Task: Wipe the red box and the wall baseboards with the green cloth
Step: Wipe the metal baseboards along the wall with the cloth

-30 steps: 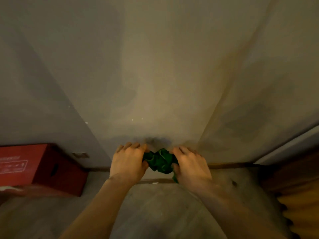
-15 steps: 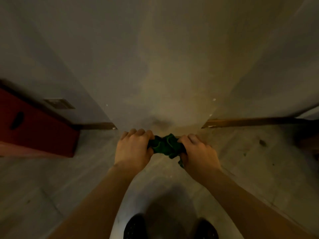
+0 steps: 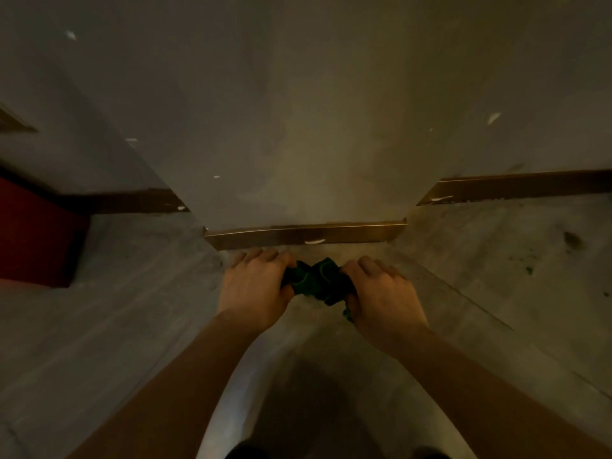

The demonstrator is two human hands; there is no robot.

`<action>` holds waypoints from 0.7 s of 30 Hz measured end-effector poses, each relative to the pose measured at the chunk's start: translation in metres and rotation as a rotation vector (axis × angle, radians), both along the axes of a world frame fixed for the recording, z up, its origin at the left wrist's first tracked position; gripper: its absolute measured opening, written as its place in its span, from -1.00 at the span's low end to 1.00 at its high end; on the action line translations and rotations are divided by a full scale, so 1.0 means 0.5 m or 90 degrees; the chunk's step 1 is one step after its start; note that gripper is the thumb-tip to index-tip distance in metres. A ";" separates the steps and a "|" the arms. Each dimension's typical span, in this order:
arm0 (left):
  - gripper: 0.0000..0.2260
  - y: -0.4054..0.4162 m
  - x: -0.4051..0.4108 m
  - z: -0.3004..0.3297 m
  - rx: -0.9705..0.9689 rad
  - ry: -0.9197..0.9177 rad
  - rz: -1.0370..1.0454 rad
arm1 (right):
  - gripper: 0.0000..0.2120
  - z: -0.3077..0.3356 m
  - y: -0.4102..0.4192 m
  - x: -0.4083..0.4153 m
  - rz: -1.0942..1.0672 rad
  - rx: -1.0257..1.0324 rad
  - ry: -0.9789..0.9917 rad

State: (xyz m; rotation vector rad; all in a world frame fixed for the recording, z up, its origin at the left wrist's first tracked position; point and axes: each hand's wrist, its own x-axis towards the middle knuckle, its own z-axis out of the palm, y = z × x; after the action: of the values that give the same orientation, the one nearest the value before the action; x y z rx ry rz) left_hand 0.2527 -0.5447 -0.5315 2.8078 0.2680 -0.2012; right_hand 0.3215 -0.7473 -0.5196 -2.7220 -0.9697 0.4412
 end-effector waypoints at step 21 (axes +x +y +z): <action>-0.74 0.005 0.076 -0.290 -0.189 -0.129 0.041 | -0.69 -0.319 0.037 0.047 -0.114 0.243 -0.025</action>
State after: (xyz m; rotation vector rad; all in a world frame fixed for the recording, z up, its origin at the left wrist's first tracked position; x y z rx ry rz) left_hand 0.2908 -0.5424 -0.6766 2.4971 0.2564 0.0542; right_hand 0.3451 -0.7286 -0.6791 -2.4471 -0.7226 0.1515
